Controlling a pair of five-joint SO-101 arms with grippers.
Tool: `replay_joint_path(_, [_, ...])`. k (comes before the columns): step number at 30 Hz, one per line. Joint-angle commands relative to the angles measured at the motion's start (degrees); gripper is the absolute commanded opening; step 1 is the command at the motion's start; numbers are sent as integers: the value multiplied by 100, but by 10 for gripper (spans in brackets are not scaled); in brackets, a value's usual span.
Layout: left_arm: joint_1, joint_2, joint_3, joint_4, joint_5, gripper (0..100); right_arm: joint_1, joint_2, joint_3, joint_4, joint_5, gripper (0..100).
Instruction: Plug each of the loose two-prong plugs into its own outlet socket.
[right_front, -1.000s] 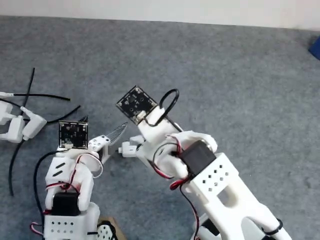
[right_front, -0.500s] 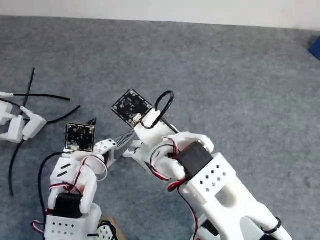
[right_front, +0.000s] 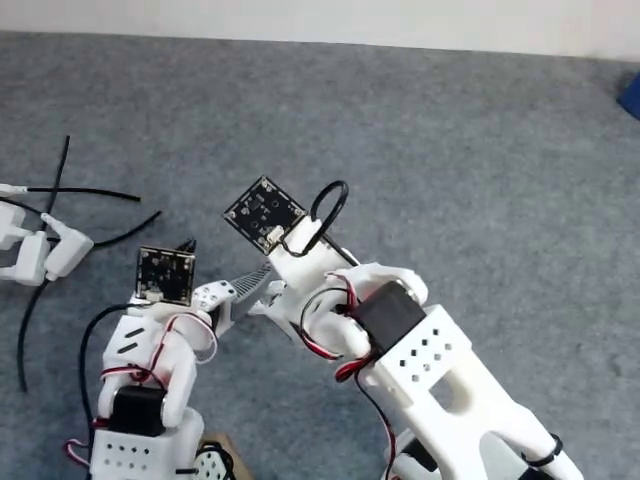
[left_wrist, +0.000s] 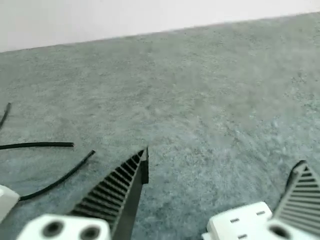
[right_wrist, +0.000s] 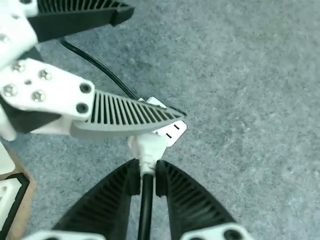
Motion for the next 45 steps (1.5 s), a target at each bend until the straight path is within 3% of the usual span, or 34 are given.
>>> replay_joint_path(1, [259,13,48,44,-88,421,136,-31,-426,-31,-62,7])
replay_joint_path(6, [4,13,-4,9,-88,421,154,-31,-391,13,-35,7])
replay_joint_path(11, [-1007,13,57,-536,-53,401,163,400,-286,101,-70,7])
replay_joint_path(17, [-1947,13,48,-563,246,336,163,1604,-470,22,-264,7])
replay_joint_path(26, [-2264,13,268,-554,677,375,207,2686,-2651,1200,-589,7])
replay_joint_path(29, [-2264,13,312,-554,668,375,242,2712,-2765,1235,-589,7])
replay_joint_path(36, [-2237,22,382,-536,659,375,233,2774,-2791,1200,3235,7])
replay_joint_path(45, [-2229,22,382,-527,659,375,233,3530,-2800,1218,4967,8])
